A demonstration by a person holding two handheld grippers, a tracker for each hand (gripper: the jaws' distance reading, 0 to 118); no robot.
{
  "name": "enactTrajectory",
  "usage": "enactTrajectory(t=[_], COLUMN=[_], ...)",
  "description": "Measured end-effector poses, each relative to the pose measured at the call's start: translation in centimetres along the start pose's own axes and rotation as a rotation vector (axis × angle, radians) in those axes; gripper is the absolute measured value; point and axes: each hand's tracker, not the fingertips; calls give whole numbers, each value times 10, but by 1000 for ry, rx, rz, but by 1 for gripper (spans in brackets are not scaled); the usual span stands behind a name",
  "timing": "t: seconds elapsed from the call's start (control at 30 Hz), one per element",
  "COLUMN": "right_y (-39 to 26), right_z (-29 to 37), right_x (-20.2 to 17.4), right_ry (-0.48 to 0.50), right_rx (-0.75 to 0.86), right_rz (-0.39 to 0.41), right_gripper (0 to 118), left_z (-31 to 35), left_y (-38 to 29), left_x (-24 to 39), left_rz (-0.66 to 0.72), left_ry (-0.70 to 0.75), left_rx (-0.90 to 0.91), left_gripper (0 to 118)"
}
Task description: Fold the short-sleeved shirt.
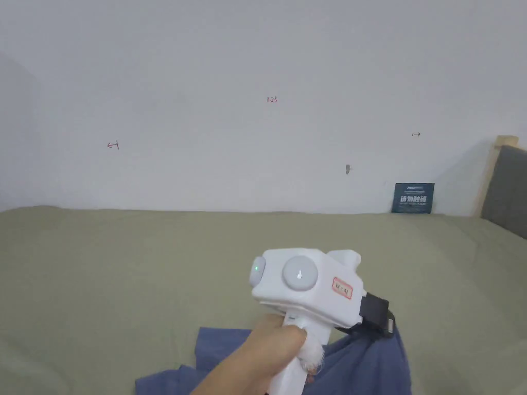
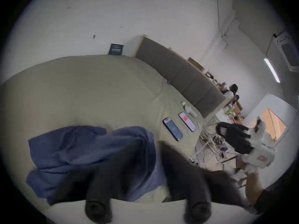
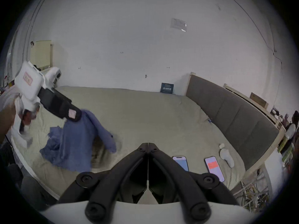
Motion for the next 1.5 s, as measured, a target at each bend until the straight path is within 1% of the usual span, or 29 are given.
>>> enactTrajectory(t=[0.07, 0.1, 0.13, 0.17, 0.2, 0.23, 0.27, 0.33, 0.37, 0.4, 0.5, 0.6, 0.73, 0.87, 0.9, 1.0, 1.03, 1.07, 1.1, 1.13, 1.17, 1.27, 1.33, 1.37, 1.4, 1.43, 1.47, 1.5], right_y=[2, 3, 5, 7, 8, 10, 12, 16, 17, 17, 12, 7, -2, -2, -1, -1, 0, 0, 0, -3, -3, -5, -6, -9, -11, -12, -13, -14], right_z=[-4, -6, -7, -8, -15, -17, -19, -20, -22, -23, -33, -34, -46, -52, -54, -60, -62, -64, -66, -70, -71, -78, -84, -87, -90, -92, -96, -99], right_x=[-4, -7, -9, -11, -10, -13, -16, -35, -40, -45, -49, -66, -76, -83, -83, -81, -80, -78, -77, -72, -70, -67, -65, -65, -66, -68, -69, -69], right_ry=[19, 28, 37, 47, 57, 65, 71, 96, 109, 115, 145, 169, 186, 197, 197, 186, 178, 172, 167, 164, 160, 150, 155, 165, 167, 170, 177, 185], right_rx=[3, 3, 4, 8, 13, 17, 20, 25, 27, 27, 25, 1, -33, -48, -50, -61, -64, -67, -71, -75, -79, -96, -111, -114, -116, -118, -122, -127], right_rz=[-5, -12, -17, -20, -22, -21, -21, -17, -14, -10, -2, 7, 22, 32, 36, 55, 63, 67, 69, 70, 72, 84, 94, 107, 120, 126, 124, 111], right_gripper=[0, 0, 0, 0, 0, 0, 0, 0, 0, 0, 0, 0, 0, 0, 0, 0, 0, 0, 0, 1, 1, 1, 1, 1, 1, 1, 1, 1], left_z=[1, 11, 21, 33, 51, 67, 86, 126, 149, 170, 218, 247, 254, 234, 225, 196, 182, 172, 162, 151, 137, 111, 98, 93, 88, 77, 74, 73], left_y=[-13, -19, -25, -30, -37, -39, -47, -66, -78, -91, -126, -160, -181, -169, -162, -141, -132, -124, -118, -111, -105, -95, -91, -91, -91, -95, -97, -101], left_x=[-16, -26, -38, -48, -57, -75, -84, -100, -95, -103, -125, -145, -164, -177, -171, -190, -205, -214, -223, -235, -248, -282, -301, -307, -312, -313, -315, -315], left_rz=[81, 121, 154, 171, 189, 179, 167, 153, 173, 193, 253, 302, 337, 365, 367, 363, 363, 360, 360, 362, 363, 411, 402, 411, 435, 453, 466, 475], left_ry=[56, 67, 72, 95, 146, 189, 230, 358, 409, 472, 531, 584, 607, 567, 554, 537, 529, 528, 525, 520, 541, 570, 548, 552, 604, 632, 630, 606], left_rx=[9, 27, 32, 31, 42, 76, 109, 179, 203, 248, 283, 244, 197, 175, 164, 104, 73, 52, 31, -7, -37, -134, -141, -149, -170, -186, -200, -204], left_gripper=[110, 103, 89, 67, 24, 4, 3, 0, 0, 0, 0, 0, 0, 0, 0, 0, 6, 28, 78, 100, 102, 101, 97, 97, 95, 90, 83, 74])
